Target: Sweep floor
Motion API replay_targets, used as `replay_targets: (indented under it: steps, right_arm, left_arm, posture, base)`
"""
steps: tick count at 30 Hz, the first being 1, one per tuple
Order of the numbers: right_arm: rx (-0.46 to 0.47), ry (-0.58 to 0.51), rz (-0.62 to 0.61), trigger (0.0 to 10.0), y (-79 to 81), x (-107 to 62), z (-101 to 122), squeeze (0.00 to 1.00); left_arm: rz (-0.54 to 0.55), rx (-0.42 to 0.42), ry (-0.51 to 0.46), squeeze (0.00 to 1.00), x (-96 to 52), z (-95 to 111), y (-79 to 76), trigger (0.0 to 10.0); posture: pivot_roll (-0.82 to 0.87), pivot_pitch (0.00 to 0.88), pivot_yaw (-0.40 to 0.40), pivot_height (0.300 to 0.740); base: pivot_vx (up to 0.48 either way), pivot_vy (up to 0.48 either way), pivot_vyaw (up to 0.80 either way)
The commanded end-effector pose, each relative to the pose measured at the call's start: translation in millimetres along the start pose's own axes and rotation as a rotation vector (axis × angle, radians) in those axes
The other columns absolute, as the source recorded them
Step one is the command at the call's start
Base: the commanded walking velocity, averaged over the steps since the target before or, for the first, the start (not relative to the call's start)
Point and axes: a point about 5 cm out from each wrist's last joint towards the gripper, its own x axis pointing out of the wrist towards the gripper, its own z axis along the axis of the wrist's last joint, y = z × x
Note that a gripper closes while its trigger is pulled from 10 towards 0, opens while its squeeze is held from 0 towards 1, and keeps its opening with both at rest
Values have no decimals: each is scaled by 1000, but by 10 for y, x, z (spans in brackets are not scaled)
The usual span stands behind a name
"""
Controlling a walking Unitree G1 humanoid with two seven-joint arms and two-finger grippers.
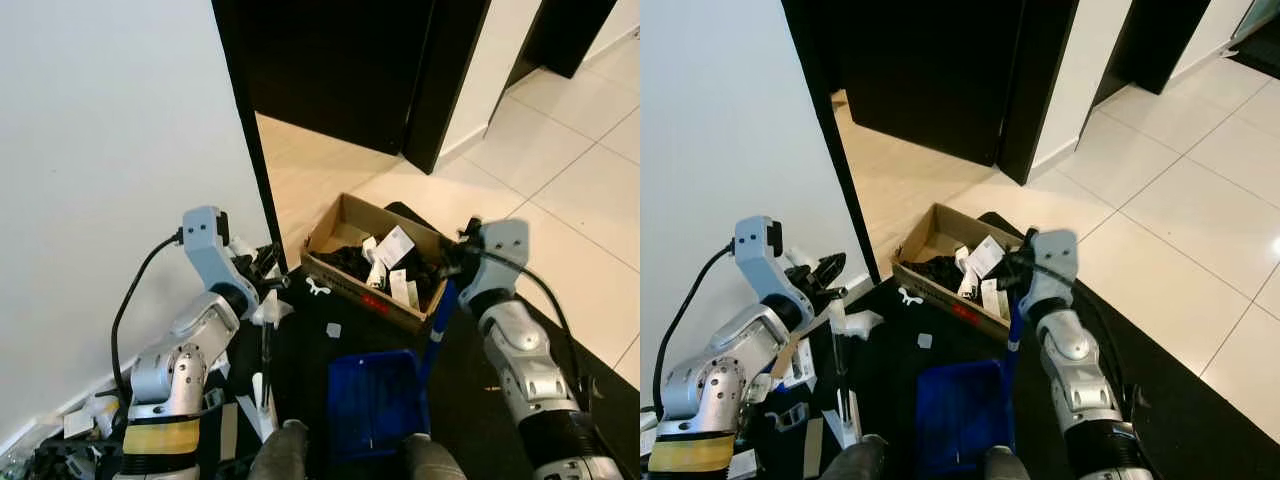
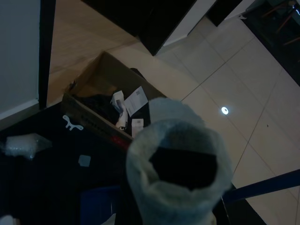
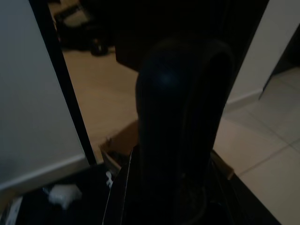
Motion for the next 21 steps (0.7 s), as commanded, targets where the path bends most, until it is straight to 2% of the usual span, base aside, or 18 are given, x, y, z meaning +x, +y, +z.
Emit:
replay_targets:
  steps: [1,7,10,14,18,21]
  right_arm:
    - [-11,22,-6,10000,-28,-23,-63,0]
    - [-17,71,-12,10000,-101,32,-137,0]
    - [-43,184,10,10000,-85,41,-224,0]
    - [-51,255,35,10000,-67,28,-288,0]
    - [48,294,26,10000,-98,-5,-225,0]
    - [58,303,36,10000,-142,-28,-168,0]
  left_arm:
    - [-2,5,3,0,-11,-16,-7,10000]
    - [-6,12,8,0,-12,-2,-2,10000]
    - [-5,14,9,0,-18,3,3,10000]
    - [-4,15,8,0,-22,4,6,10000]
    - [-5,16,11,0,-30,2,1,10000]
    - [-8,17,12,0,-27,6,-1,10000]
  posture:
    - [139,154,29,740]
    - [146,158,36,740]
    - [148,158,36,740]
    - [150,161,35,740]
    - [149,162,34,740]
    - [142,167,36,740]
  base:
    - [0,0,0]
    - [0,0,0]
    - [0,0,0]
    - [0,0,0]
    - [0,0,0]
    - [0,0,0]
